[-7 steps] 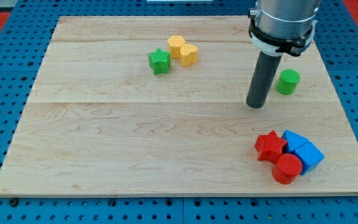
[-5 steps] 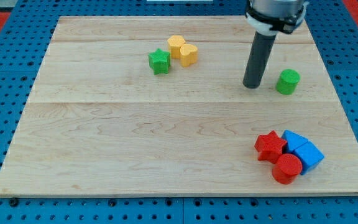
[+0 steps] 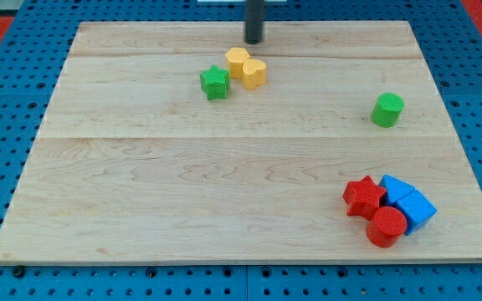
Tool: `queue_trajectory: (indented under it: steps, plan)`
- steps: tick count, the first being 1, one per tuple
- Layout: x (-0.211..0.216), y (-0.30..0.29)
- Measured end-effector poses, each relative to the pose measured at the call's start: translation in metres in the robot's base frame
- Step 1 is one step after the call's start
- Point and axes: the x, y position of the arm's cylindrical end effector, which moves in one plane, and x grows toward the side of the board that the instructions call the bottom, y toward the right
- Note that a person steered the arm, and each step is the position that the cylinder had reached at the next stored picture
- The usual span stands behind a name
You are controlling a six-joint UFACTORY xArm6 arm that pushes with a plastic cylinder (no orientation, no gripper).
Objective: Slide the yellow hexagon along with the yellow heart slightly down
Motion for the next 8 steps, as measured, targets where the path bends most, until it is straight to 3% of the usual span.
queue_trajectory:
  steps: [2, 6, 8]
  plan:
    - [-0.002, -0.005]
    - [0.083, 0.000]
    - [0.092, 0.023]
